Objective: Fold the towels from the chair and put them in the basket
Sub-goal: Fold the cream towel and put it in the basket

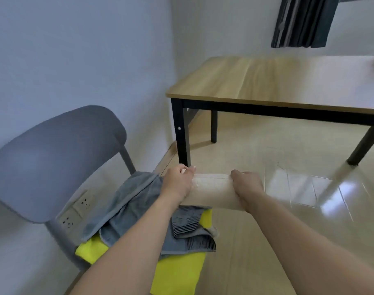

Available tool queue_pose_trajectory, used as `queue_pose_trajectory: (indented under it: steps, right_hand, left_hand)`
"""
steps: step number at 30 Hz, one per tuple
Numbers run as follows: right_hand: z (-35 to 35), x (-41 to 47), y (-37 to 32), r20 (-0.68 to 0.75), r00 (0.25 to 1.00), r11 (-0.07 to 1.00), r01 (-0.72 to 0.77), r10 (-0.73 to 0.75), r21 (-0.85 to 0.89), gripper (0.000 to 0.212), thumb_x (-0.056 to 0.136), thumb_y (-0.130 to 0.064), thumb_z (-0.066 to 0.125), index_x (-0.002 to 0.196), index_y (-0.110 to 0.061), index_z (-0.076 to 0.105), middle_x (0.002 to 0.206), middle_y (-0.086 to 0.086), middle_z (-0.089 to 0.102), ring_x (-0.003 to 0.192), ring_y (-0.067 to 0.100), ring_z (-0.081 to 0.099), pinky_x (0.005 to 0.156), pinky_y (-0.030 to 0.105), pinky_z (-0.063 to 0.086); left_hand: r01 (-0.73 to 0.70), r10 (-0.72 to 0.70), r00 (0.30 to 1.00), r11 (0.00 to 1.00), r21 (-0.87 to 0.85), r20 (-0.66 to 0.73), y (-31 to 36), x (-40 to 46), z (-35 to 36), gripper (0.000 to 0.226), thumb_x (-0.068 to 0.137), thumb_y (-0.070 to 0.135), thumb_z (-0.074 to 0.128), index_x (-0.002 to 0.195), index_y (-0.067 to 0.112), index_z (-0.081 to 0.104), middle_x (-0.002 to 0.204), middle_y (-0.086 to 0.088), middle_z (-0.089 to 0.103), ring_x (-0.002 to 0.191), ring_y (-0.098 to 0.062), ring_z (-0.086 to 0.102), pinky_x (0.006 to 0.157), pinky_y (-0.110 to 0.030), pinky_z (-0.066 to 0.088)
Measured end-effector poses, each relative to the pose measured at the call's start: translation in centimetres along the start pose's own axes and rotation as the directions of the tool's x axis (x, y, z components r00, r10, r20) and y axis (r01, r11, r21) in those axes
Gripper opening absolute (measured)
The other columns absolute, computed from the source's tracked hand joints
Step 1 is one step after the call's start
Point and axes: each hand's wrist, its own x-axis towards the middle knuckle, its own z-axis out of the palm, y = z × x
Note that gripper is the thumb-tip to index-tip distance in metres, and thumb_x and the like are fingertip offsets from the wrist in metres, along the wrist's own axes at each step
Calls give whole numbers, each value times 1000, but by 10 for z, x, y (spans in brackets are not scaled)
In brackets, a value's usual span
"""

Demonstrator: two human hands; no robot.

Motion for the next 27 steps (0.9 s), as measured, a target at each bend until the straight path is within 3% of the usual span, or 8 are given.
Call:
queue_pose_trajectory:
  steps: [3,5,8,12,15,20,27]
  right_hand:
    - [-46,-10,-82,4,999,999,-49,49,-7,27,84,-28,46,92,-7,60,91,14,57,80,31,55,69,34,44]
    - [-83,-25,-153,-1,998,998,-62,62,6,23,83,-29,47,87,-10,59,89,12,59,83,31,58,73,38,47]
    - [-141,-62,-258,-28,998,998,-62,63,23,18,78,-27,49,71,-12,54,76,7,55,73,29,54,69,34,44]
    - [-205,-126,-344,-12,997,997,-75,74,-12,19,78,-27,49,69,-11,53,70,5,51,67,25,47,65,31,38]
    - [-233,-157,-372,5,997,996,-77,77,-41,20,79,-28,49,68,-11,52,70,4,50,66,25,46,65,31,37]
    - [-247,-164,-381,30,999,999,-24,25,-39,23,82,-27,49,63,-12,47,66,2,46,60,21,42,60,29,34]
    - [-304,-138,-371,50,997,997,-59,61,-40,25,82,-33,51,79,-10,59,79,6,59,77,27,58,71,33,45]
  left_hand:
    - [0,0,1000,1000,10,8,92,1,-23,37,95,40,49,71,13,52,69,-3,51,65,-16,47,58,-30,37]
    - [-9,9,1000,1000,7,6,166,-2,-45,37,96,40,48,74,10,54,69,-3,52,65,-16,48,58,-29,37]
    - [-5,5,1000,1000,-3,-17,280,-19,-84,37,96,40,49,71,12,51,65,0,49,61,-14,46,57,-30,35]
    - [47,-47,999,999,18,-19,390,-65,-125,35,95,38,49,77,9,55,66,0,49,60,-12,44,54,-26,34]
    - [72,-72,997,997,0,-26,426,-93,-140,34,95,38,50,76,9,55,66,0,49,60,-13,44,54,-26,34]
    - [95,-96,995,994,-47,-18,430,-99,-139,34,95,38,50,74,12,57,64,0,52,62,-14,48,57,-28,36]
    - [94,-94,996,995,-31,11,460,-104,-86,38,94,40,50,77,8,59,67,-2,53,65,-16,50,60,-29,39]
